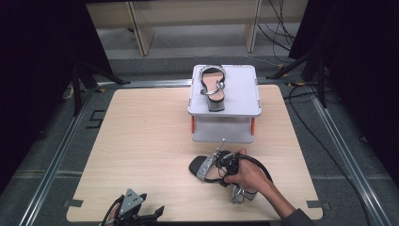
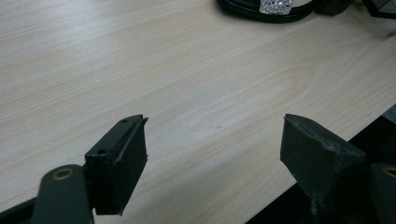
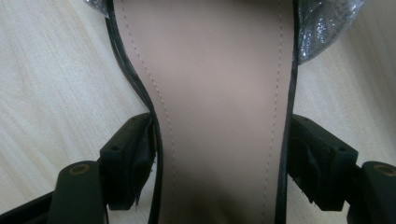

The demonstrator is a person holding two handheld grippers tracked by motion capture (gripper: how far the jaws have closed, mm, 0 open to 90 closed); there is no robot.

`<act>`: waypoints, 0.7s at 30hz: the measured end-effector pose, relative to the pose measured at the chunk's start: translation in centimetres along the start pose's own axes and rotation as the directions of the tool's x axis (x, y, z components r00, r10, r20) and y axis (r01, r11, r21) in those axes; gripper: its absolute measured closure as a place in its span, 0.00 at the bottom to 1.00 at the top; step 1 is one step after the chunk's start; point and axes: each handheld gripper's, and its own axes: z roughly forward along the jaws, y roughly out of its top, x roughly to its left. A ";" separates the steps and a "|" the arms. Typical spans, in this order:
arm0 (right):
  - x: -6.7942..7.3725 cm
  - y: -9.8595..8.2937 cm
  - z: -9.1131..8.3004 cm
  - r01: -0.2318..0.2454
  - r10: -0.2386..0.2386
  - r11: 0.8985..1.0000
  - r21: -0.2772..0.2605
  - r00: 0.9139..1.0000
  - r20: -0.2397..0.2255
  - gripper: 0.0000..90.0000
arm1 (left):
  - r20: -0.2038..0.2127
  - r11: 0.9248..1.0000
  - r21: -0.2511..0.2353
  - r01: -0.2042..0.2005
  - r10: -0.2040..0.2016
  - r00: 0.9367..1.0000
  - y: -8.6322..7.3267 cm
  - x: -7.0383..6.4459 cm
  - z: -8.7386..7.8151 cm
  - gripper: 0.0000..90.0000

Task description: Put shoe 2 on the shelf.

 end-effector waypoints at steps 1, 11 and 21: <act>0.0 0.0 0.0 -0.004 0.004 1.000 -0.001 1.000 0.001 0.36 | -0.012 1.000 0.016 -0.026 0.026 1.000 0.0 0.1 0.0 0.25; 0.1 -0.3 -0.2 0.004 -0.004 1.000 -0.008 1.000 0.005 0.40 | 0.002 1.000 -0.004 0.003 -0.003 1.000 0.0 0.0 0.0 0.25; -0.1 -0.3 -1.7 0.011 -0.010 0.998 -0.056 1.000 0.010 0.41 | 0.004 1.000 -0.006 0.004 -0.004 1.000 0.0 0.0 -0.1 0.25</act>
